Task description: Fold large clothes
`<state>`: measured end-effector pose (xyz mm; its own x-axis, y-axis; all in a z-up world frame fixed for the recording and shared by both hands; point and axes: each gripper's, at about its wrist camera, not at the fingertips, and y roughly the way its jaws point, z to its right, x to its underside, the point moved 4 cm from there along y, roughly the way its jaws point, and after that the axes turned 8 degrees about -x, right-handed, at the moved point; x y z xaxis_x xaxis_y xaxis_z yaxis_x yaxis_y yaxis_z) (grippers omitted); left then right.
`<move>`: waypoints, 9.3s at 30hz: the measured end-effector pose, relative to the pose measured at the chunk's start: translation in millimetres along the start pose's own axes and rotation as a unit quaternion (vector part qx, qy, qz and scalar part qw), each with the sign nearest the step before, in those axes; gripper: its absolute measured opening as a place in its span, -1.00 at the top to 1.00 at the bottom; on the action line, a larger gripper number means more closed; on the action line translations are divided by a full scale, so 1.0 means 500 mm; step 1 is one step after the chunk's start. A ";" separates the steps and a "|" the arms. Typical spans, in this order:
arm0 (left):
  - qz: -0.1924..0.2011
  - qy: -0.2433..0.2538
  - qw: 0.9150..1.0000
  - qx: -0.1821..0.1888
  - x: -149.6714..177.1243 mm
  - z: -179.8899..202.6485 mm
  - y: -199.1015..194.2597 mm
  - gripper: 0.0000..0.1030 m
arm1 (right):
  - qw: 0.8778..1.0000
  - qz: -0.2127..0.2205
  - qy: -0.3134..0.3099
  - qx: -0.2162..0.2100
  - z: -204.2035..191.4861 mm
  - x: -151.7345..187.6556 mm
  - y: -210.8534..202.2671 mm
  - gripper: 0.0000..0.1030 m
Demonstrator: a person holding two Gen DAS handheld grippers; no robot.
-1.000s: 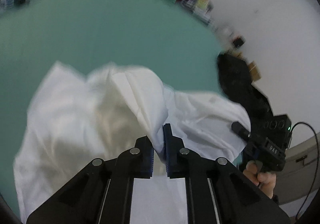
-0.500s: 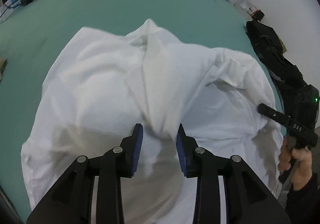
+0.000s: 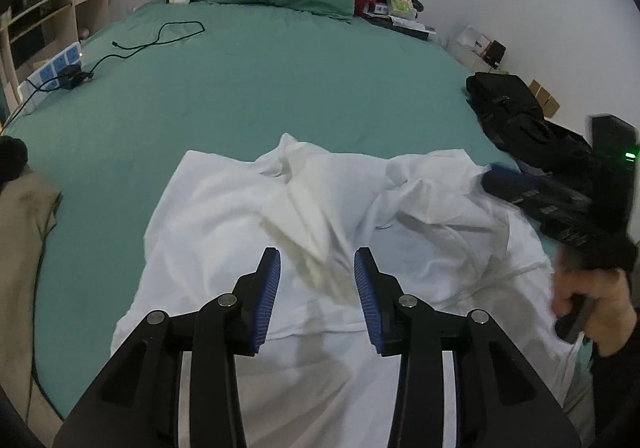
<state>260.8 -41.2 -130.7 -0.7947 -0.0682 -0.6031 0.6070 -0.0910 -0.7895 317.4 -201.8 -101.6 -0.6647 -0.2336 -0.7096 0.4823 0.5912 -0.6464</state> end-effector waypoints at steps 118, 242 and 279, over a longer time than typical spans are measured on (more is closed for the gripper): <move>-0.055 -0.063 0.987 -0.137 0.359 -0.244 -0.133 -0.21 | 0.968 -0.089 0.188 0.143 0.150 0.483 -0.342 0.93; 0.040 -0.142 0.987 -0.069 -0.032 -0.334 -0.153 0.95 | 0.961 0.114 0.251 0.019 0.348 0.109 -0.410 0.93; -0.087 -0.190 0.975 0.082 0.109 -0.171 0.046 -0.07 | 0.942 0.014 0.327 -0.075 0.262 0.221 -0.185 -0.11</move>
<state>231.7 38.1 -191.3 -0.8473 -0.3974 -0.3524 0.4800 -0.2887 -0.8284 274.0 -383.6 -156.8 -0.8855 0.2805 -0.3704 0.4521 0.7039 -0.5479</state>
